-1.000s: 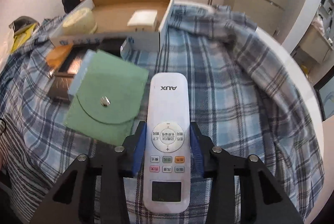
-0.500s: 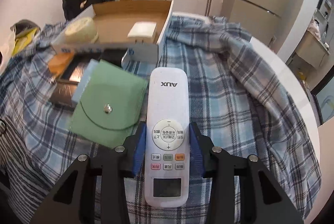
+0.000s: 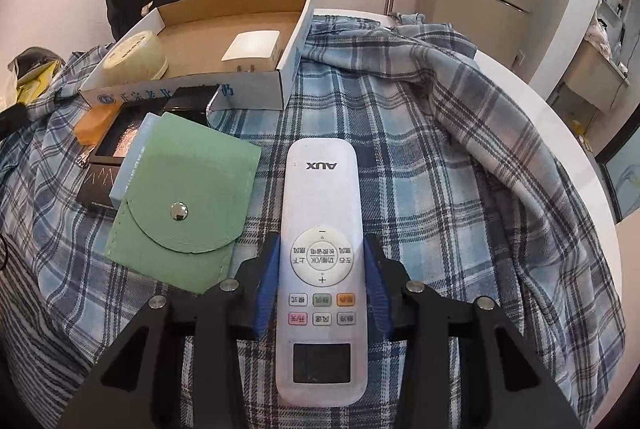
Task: Organize rigid objects
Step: 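Grasp the orange translucent case with the left gripper while the right holds the remote, then lift the orange case with the left gripper while the right holds the remote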
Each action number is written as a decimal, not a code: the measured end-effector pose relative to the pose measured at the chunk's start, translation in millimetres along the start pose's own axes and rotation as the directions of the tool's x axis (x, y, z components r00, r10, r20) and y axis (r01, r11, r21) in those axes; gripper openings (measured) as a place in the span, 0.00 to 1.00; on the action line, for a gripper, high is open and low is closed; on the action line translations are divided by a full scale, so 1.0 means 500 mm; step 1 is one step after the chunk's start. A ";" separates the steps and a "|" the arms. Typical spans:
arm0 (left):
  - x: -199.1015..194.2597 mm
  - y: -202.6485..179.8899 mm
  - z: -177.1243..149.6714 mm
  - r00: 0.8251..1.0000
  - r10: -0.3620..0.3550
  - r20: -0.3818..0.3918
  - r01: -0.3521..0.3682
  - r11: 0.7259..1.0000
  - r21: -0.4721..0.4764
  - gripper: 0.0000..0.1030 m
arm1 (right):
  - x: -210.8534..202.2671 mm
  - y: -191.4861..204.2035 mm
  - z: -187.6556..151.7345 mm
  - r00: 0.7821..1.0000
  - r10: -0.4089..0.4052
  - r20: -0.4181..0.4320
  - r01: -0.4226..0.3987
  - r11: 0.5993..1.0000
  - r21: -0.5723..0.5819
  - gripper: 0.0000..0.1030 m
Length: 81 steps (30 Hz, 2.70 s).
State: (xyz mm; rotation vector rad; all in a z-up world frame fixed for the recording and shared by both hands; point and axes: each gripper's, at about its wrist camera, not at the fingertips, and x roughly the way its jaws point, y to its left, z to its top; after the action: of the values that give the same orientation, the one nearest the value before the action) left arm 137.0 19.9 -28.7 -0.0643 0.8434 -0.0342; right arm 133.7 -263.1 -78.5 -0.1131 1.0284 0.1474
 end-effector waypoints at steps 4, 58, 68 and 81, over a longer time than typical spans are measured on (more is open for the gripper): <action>0.077 -0.020 0.025 0.987 0.010 -0.162 -0.008 1.000 0.010 0.99 | 0.000 0.000 0.000 1.000 0.000 0.001 0.000 1.000 0.000 0.38; 0.110 0.011 0.043 0.976 -0.045 -0.214 0.016 0.991 -0.134 0.60 | -0.014 -0.014 0.000 0.997 0.073 0.008 -0.073 0.996 0.056 0.44; -0.029 -0.013 0.012 0.978 -0.168 -0.124 0.154 0.982 -0.110 0.60 | -0.004 0.016 -0.005 1.000 -0.002 -0.002 0.001 1.000 -0.030 0.38; -0.083 -0.002 0.002 0.991 -0.100 -0.087 0.097 0.994 -0.046 0.60 | -0.052 0.015 0.015 0.999 0.005 0.048 -0.004 1.000 -0.021 0.38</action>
State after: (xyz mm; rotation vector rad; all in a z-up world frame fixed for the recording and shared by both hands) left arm 110.1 21.2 3.0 -0.1441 0.9300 -0.1132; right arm 125.2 -256.1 -52.5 -0.1258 0.9790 0.1643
